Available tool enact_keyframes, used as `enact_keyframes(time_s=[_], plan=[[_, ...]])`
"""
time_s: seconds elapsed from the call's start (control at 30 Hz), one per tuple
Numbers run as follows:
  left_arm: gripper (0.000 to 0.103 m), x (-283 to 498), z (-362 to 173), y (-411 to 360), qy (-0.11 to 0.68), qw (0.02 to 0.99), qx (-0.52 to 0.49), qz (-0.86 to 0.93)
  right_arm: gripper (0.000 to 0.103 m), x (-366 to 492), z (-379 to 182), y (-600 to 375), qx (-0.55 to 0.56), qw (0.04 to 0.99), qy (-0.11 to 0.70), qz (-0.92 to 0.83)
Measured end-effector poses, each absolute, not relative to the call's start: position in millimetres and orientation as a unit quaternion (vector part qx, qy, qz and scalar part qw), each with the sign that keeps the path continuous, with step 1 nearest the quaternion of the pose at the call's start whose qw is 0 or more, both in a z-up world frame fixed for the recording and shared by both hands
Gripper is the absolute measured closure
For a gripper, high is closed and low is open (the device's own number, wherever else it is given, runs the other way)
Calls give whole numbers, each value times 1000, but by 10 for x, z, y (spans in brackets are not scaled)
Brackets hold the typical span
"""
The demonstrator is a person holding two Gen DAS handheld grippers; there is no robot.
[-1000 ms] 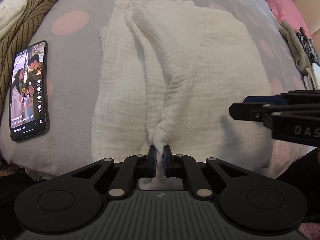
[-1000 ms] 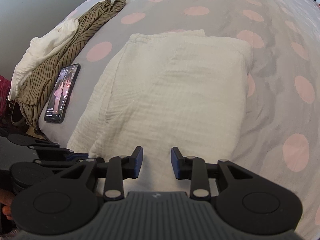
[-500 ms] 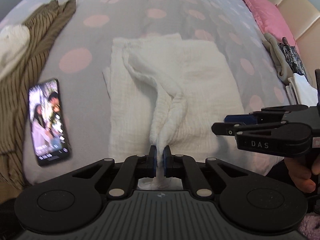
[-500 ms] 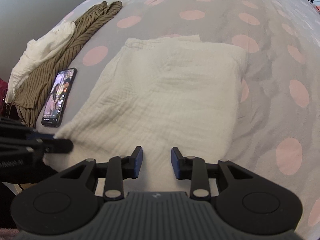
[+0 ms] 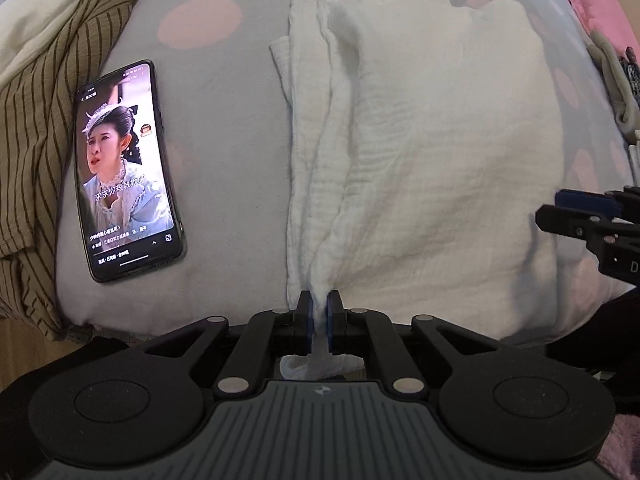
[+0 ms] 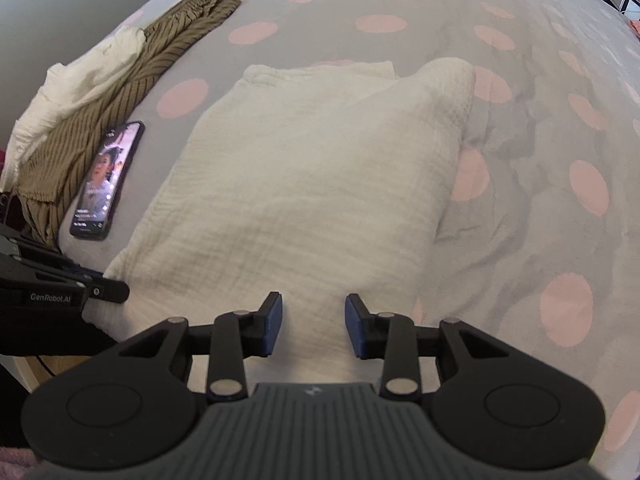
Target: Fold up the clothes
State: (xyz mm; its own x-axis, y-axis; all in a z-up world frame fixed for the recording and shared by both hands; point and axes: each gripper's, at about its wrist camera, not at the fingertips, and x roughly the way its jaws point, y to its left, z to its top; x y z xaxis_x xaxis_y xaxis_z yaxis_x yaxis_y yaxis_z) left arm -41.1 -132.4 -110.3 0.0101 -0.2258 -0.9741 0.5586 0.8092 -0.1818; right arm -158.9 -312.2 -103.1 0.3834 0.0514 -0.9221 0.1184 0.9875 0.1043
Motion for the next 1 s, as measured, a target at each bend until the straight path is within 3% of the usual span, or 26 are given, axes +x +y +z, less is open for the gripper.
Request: enact_keyframes(time_s=[0.1,0.27,0.33,0.63,1.0], plan=[[92,-420,-1113,-1347,639,703,136,-280,65,-1595,-1123,-3111,66,820,568,-21],[71,-437,-896,-1345,622,712,136,-296,65,-1616,-1047,-3190,81,819,567,-22],[68,-395,-777,-1340,615,715,128,-308,65,-1579,-986,-3267,92,815,571,-27],[64,268,-370,-1656,550,744,80,-370,64,-1240,-576,-3764,80,825,555,-73],[63,922,-784,-2176,541,753,64,-369,59,-932,-617,-4169,147,853,496,-60]])
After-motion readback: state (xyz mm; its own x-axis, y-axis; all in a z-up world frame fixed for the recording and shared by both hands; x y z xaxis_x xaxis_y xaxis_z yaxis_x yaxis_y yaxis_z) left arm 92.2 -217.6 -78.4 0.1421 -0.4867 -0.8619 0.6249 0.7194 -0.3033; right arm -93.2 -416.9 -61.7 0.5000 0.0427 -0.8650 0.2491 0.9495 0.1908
